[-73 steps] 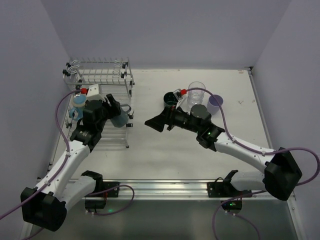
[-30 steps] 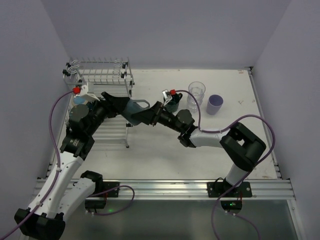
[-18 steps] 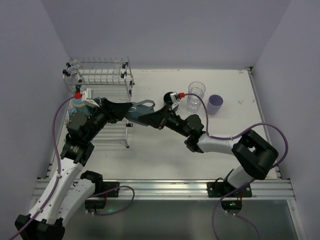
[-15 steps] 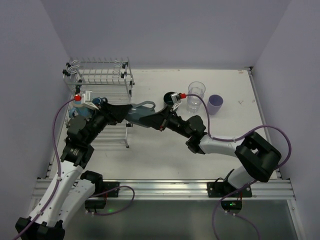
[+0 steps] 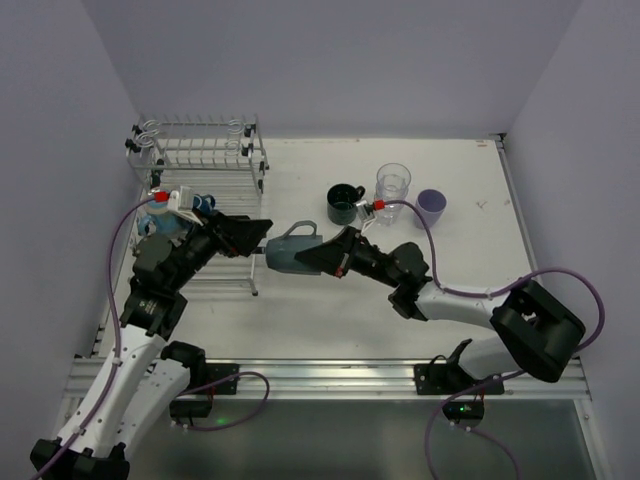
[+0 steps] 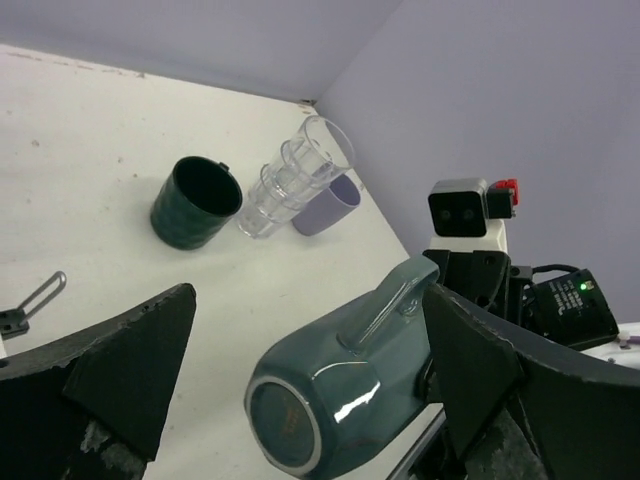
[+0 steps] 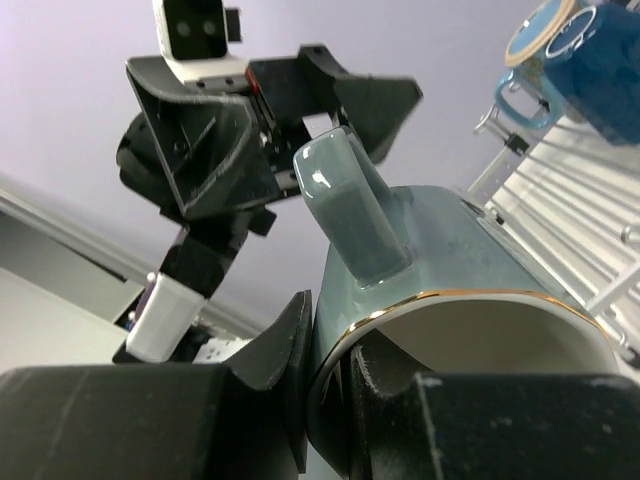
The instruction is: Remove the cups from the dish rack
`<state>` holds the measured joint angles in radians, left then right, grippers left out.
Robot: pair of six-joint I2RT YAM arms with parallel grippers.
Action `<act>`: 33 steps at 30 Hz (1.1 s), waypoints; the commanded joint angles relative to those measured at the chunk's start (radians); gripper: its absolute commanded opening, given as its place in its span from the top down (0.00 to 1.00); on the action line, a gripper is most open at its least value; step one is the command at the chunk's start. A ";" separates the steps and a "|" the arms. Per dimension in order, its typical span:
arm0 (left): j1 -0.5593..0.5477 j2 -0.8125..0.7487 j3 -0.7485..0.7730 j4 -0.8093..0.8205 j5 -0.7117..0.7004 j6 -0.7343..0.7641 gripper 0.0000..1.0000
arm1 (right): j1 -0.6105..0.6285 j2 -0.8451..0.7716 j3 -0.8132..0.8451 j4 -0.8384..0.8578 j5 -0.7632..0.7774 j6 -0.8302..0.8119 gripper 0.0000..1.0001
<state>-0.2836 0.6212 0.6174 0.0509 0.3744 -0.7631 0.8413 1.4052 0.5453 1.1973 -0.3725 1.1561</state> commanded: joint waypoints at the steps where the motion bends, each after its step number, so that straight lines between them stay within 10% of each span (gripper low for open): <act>1: -0.002 0.002 0.054 -0.034 0.037 0.108 0.00 | -0.031 -0.093 -0.015 0.193 -0.049 0.022 1.00; 4: -0.002 0.003 0.097 -0.095 0.003 0.174 0.00 | -0.063 -0.116 -0.002 0.129 -0.160 0.030 1.00; 8: -0.002 -0.011 0.205 -0.328 -0.126 0.310 0.00 | -0.117 -0.210 0.086 -0.369 -0.224 -0.204 1.00; 11: -0.002 -0.024 0.275 -0.483 -0.248 0.416 0.00 | -0.120 -0.242 0.276 -1.112 -0.021 -0.540 1.00; 17: -0.002 -0.069 0.240 -0.582 -0.446 0.518 0.00 | -0.126 -0.125 0.577 -1.656 0.292 -0.871 1.00; 33: 0.009 -0.150 0.059 -0.485 -0.586 0.484 0.00 | -0.064 0.319 0.872 -1.831 0.483 -0.940 1.00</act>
<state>-0.2821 0.4698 0.6765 -0.4736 -0.1886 -0.3019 0.7486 1.7061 1.3098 -0.6617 0.0429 0.2409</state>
